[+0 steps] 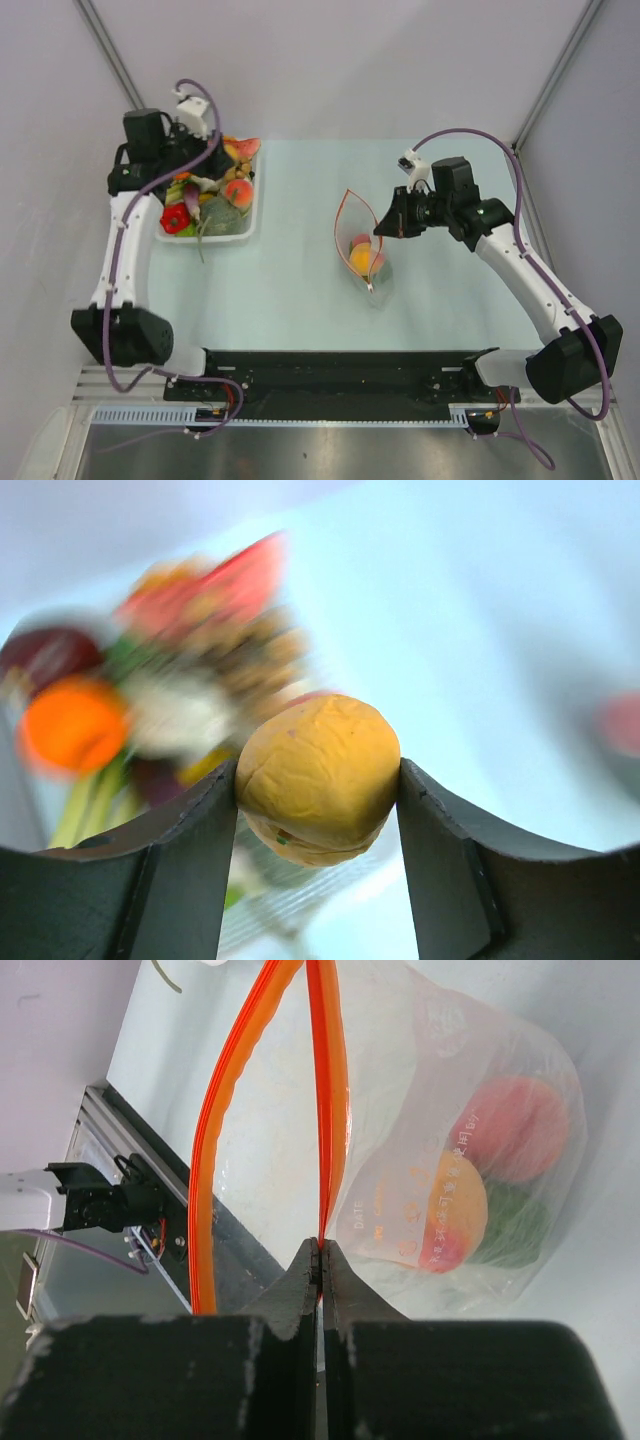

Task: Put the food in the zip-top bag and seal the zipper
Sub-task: Place the fake fruit in the zipper food storage bag.

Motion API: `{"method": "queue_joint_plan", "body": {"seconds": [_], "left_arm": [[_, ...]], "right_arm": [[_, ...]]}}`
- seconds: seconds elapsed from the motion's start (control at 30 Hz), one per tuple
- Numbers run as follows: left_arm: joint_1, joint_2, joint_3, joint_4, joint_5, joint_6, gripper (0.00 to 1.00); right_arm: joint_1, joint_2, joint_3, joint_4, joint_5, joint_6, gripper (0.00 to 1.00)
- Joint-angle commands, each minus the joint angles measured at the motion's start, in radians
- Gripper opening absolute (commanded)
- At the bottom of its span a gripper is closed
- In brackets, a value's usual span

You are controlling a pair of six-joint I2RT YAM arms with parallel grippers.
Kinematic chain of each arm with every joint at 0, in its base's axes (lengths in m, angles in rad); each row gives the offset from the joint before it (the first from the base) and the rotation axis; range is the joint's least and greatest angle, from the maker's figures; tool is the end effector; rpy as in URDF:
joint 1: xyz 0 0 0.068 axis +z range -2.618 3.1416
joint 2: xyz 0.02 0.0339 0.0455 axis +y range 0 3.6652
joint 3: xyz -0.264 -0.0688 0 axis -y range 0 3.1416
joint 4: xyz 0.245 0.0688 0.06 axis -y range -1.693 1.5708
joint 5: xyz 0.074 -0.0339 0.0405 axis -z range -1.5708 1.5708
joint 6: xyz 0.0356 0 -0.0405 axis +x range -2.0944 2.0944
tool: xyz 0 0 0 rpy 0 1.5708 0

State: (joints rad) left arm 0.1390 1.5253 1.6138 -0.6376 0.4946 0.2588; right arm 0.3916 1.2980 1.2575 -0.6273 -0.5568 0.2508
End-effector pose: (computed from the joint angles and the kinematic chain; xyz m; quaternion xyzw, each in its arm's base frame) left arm 0.3357 0.0299 0.4037 0.1701 0.8371 -0.1157 0.5069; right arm 0.2497 0.1235 0.3532 -0.1805 0.8546 0.3671 0.3200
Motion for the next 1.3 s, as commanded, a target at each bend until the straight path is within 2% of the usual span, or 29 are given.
{"method": "queue_joint_plan", "body": {"seconds": [0.0,0.1,0.2,0.3,0.5,0.67,0.77,0.8,0.9,1.03,1.13,1.17,1.23,1.27], "left_arm": [[-0.261,-0.186,-0.055,-0.005,0.085,-0.006,0.48],[-0.532,-0.25,-0.086,0.013,0.033,-0.044,0.48],[-0.684,-0.237,-0.103,0.027,-0.004,-0.094,0.48],[-0.769,-0.203,-0.139,0.073,-0.025,-0.124,0.47],[-0.866,-0.111,-0.18,0.182,-0.102,-0.139,0.48],[-0.868,0.018,-0.1,0.187,-0.217,-0.151,0.52],[-0.863,0.055,-0.031,0.196,-0.257,-0.168,0.78],[-0.859,0.055,-0.017,0.191,-0.254,-0.174,0.89],[-0.837,0.01,0.017,0.145,-0.237,-0.187,1.0],[-0.731,-0.123,-0.024,0.082,-0.194,-0.179,1.0],[-0.546,-0.223,-0.1,0.015,-0.142,-0.145,1.0],[-0.432,-0.246,-0.135,-0.025,-0.134,-0.109,1.0],[-0.315,-0.293,-0.167,-0.078,-0.096,-0.035,1.0],[-0.202,-0.301,-0.192,-0.094,-0.084,-0.012,1.0]], "right_arm": [[0.004,-0.012,-0.009,0.028,-0.002,0.001,0.0],[0.003,-0.02,-0.013,0.026,-0.002,0.001,0.0],[0.001,-0.025,-0.015,0.026,-0.006,0.004,0.0],[-0.005,-0.029,-0.015,0.026,-0.012,0.008,0.0],[-0.025,-0.028,-0.023,0.038,-0.041,0.039,0.0],[-0.049,-0.02,-0.024,0.049,-0.077,0.07,0.0],[-0.059,-0.019,-0.029,0.057,-0.086,0.081,0.0],[-0.06,-0.019,-0.03,0.055,-0.084,0.082,0.0],[-0.069,-0.017,-0.024,0.051,-0.089,0.084,0.0],[-0.074,-0.02,-0.029,0.049,-0.081,0.077,0.0],[-0.074,-0.029,-0.033,0.049,-0.078,0.071,0.0],[-0.073,-0.031,-0.033,0.049,-0.077,0.07,0.0],[-0.073,-0.031,-0.033,0.047,-0.077,0.067,0.0],[-0.071,-0.031,-0.033,0.049,-0.078,0.067,0.0]]}}
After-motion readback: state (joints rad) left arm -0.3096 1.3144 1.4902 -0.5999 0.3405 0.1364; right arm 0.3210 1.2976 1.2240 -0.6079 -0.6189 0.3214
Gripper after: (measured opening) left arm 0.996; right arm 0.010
